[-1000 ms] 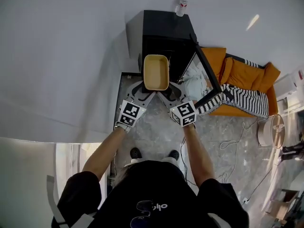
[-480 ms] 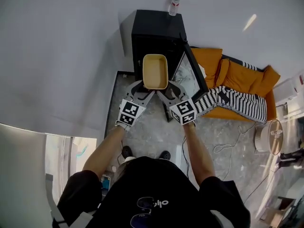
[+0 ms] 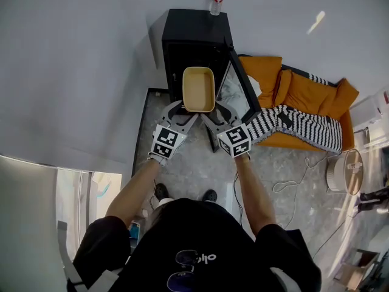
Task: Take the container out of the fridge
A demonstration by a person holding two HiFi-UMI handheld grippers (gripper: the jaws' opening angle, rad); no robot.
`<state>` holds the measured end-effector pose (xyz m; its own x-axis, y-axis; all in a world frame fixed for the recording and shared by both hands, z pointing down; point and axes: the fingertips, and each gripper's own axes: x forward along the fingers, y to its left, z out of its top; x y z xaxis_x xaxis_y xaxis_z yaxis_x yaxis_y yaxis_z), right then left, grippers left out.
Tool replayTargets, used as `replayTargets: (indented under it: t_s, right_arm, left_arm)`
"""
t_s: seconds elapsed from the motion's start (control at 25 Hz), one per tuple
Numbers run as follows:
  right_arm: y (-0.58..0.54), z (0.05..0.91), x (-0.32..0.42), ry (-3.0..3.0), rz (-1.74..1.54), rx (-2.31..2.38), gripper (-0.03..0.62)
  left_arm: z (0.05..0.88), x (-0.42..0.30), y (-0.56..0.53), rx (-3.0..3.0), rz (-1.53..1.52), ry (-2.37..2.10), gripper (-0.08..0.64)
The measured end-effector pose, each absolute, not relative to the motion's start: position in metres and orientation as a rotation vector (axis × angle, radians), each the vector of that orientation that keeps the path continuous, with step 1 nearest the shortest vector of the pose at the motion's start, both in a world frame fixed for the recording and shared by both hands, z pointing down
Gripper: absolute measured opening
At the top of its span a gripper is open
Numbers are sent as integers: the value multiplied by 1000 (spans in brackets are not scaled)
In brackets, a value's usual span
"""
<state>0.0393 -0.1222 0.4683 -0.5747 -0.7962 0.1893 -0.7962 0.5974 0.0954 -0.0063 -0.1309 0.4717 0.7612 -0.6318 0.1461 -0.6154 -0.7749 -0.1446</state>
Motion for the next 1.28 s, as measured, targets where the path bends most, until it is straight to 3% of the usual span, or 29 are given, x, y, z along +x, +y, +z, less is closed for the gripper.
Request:
replayTargets:
  t_s: [1.28]
  right_arm:
    - [-100,464,36,-2593,-25,1353,233]
  left_arm:
    - [472,-10,-110,-2864,-302,1001,244]
